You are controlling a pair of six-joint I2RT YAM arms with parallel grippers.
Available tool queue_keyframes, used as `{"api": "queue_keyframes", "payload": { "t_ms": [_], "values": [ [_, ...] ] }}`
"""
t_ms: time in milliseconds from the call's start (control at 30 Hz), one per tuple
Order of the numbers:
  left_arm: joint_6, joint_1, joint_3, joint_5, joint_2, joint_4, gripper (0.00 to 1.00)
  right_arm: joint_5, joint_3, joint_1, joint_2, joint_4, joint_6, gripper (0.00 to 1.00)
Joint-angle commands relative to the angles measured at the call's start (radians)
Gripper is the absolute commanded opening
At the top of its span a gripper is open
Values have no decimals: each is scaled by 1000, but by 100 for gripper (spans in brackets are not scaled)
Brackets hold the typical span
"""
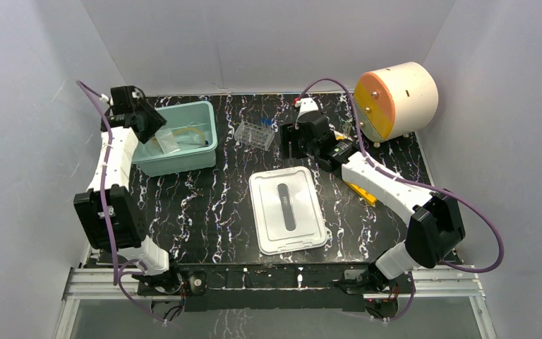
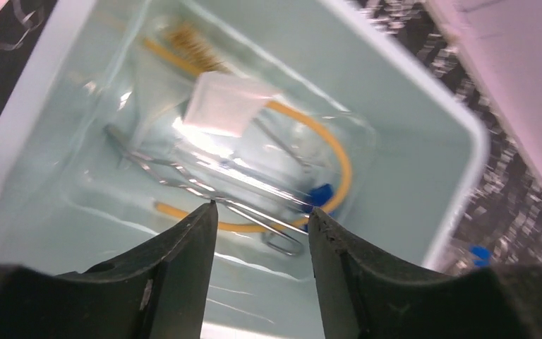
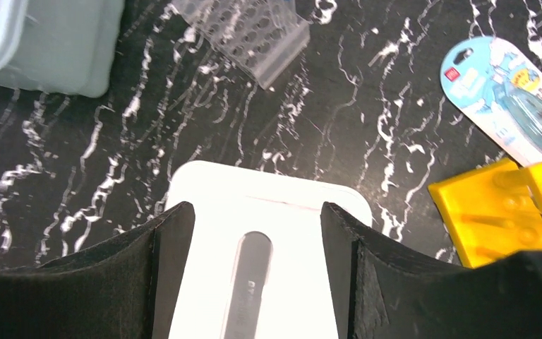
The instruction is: Organize the chemistry lab equipment
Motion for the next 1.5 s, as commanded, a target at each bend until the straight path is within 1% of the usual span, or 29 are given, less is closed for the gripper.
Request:
{"api": "queue_keyframes", "payload": {
  "t_ms": [0,133,200,267,333,467,600,700,800,1000,1233,1300,1367,1467],
  "values": [
    [102,-8,98,233,-140,-38,52,73,40,-11,15,-107,-11,75],
    [148,-70,114,376,-176,-37,57,106,25,-20,33,-219,31,75],
    [178,-143,121,341,-182,-52,63,116,12,-27,44,-281,59,74],
    [238,-242,138,277,-180,-79,69,129,-11,-31,53,-339,93,73],
    [272,-295,134,257,-185,-87,75,121,-52,-33,53,-368,116,71],
    [300,-352,118,258,-192,-93,86,88,-140,-35,45,-387,157,63],
    [293,-385,100,262,-193,-84,98,21,-230,-34,32,-336,169,62],
    [283,-384,94,261,-195,-80,98,5,-270,-34,43,-314,181,62],
    [278,-384,96,265,-195,-79,98,-4,-288,-34,66,-294,175,59],
    [277,-384,98,266,-195,-75,98,-15,-308,-35,105,-265,159,42],
    [264,-384,92,265,-196,-68,98,-26,-340,-34,132,-203,119,36],
    [253,-384,89,271,-197,-67,98,-19,-346,-35,135,-193,108,29],
    [247,-384,89,286,-196,-64,98,39,-345,-35,121,-205,107,20],
    [227,-384,87,283,-198,-60,98,74,-353,-34,62,-190,68,15]
  ]
}}
